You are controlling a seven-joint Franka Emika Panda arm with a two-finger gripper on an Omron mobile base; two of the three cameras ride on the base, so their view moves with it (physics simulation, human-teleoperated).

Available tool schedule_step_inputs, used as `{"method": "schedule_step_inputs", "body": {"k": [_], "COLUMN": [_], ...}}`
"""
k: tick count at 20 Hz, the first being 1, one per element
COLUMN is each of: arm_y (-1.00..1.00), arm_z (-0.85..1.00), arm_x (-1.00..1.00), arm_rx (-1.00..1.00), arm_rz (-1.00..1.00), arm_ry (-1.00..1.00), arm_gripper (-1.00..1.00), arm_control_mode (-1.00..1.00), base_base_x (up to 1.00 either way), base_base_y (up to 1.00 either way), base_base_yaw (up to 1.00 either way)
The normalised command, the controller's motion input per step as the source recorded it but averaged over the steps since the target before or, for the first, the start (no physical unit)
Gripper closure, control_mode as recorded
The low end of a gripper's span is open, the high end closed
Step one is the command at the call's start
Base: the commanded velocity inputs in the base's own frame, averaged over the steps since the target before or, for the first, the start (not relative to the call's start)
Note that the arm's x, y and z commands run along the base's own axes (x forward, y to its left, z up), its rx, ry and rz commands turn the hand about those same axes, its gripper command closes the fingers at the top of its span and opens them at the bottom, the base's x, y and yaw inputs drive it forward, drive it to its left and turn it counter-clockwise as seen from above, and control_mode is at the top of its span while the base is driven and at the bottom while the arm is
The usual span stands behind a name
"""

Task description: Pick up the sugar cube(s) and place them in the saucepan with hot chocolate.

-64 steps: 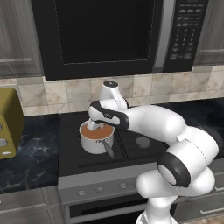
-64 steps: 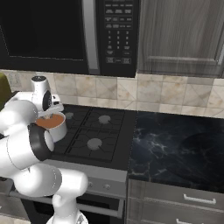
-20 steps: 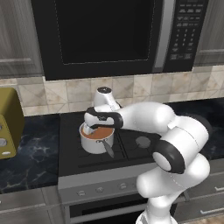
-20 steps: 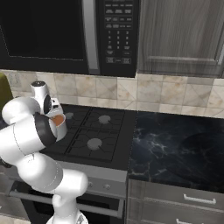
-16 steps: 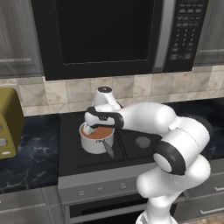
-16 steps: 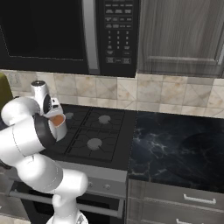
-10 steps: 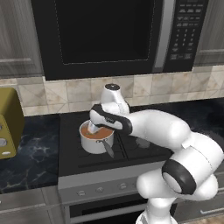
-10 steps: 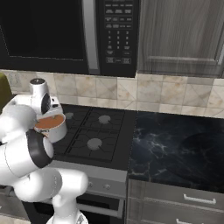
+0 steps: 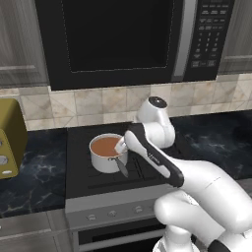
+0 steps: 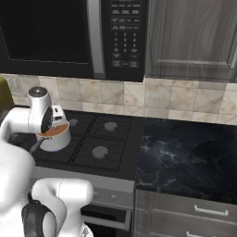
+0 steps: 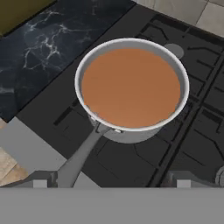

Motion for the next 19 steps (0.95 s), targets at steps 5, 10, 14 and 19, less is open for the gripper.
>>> {"method": "schedule_step_inputs", "body": {"k": [5, 10, 14, 19], "arm_y": [-0.36, -0.27, -0.23, -0.01], "arm_z": [0.48, 0.49, 0.47, 0.29], "arm_x": [-0.55, -0.38, -0.24, -0.23], "arm_rx": [0.03, 0.0, 0.0, 0.0], "arm_rz": [0.0, 0.0, 0.0, 0.0], "arm_ry": [-0.01, -0.01, -0.01, -0.07], "arm_gripper": [-1.0, -1.0, -1.0, -1.0], "arm_control_mode": [-1.0, -1.0, -1.0, -1.0], "base_base_x": [0.0, 0.0, 0.0, 0.0], "base_base_y": [0.0, 0.0, 0.0, 0.0], "base_base_yaw": [0.0, 0.0, 0.0, 0.0]}}
